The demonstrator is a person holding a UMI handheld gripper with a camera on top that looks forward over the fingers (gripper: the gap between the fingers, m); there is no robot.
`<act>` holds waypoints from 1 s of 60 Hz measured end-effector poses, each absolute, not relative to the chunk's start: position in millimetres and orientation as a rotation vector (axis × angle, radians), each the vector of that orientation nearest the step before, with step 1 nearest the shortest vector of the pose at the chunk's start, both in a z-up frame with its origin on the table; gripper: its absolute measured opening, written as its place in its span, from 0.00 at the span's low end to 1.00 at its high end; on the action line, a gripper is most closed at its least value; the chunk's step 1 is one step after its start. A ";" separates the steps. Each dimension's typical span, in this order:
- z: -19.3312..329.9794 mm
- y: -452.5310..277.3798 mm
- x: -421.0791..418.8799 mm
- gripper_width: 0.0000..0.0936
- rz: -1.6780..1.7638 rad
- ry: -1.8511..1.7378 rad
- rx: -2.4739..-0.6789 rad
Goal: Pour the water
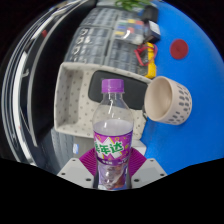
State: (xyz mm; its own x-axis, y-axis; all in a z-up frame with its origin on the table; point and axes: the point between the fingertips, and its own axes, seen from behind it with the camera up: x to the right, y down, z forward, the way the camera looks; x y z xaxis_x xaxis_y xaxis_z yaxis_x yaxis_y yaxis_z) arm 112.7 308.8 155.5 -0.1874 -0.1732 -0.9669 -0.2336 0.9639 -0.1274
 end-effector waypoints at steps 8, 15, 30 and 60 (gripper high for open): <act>156.5 301.8 127.8 0.40 0.188 1.774 -0.113; 162.3 300.1 141.1 0.40 0.312 1.738 0.026; 155.3 301.0 149.3 0.40 0.490 1.730 0.223; 235.4 232.2 133.2 0.40 -0.365 1.634 -0.773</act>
